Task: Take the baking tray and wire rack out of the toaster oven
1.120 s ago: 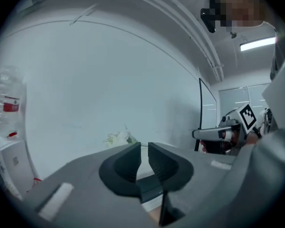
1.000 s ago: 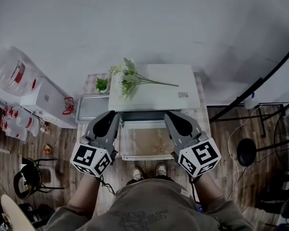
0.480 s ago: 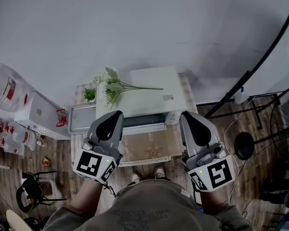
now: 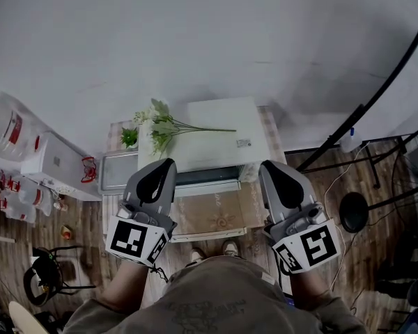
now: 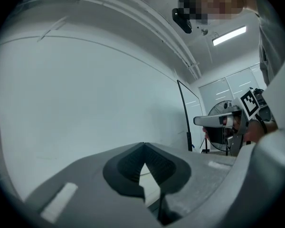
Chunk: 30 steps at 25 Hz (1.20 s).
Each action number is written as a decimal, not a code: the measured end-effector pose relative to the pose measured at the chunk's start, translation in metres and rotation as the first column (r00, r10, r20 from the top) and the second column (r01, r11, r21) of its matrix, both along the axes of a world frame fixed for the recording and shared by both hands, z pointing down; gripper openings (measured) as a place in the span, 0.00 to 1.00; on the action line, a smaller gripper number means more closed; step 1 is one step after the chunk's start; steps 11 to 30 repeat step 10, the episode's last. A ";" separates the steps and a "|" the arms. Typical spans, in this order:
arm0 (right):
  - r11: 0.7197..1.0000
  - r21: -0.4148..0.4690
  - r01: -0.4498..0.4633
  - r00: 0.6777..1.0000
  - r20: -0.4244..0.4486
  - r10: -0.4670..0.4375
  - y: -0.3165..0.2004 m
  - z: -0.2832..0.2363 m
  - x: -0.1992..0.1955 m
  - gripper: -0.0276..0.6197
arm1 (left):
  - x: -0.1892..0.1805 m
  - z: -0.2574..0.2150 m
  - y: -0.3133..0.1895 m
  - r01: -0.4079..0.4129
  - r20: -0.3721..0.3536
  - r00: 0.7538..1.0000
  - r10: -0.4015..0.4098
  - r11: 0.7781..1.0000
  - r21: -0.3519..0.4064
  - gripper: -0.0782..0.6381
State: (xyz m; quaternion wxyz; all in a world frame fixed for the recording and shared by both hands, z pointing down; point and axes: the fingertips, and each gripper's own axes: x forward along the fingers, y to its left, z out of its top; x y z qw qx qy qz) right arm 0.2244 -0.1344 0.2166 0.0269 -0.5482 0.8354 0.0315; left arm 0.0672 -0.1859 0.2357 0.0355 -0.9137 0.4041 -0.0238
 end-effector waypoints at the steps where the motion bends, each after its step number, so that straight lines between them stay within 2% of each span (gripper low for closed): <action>1: 1.000 -0.003 0.003 1.000 0.000 -0.003 -0.001 0.001 0.001 0.08 | 0.000 0.001 -0.001 0.004 -0.004 1.000 -0.004 1.000 -0.005 0.11; 7: 1.000 -0.005 0.025 1.000 0.004 -0.024 -0.010 0.002 -0.004 0.08 | -0.006 0.004 -0.006 0.026 -0.010 1.000 -0.026 1.000 -0.013 0.11; 30: 1.000 -0.010 0.029 1.000 0.005 -0.029 -0.014 0.003 -0.005 0.08 | -0.005 0.004 -0.009 0.029 -0.008 1.000 -0.029 1.000 -0.013 0.11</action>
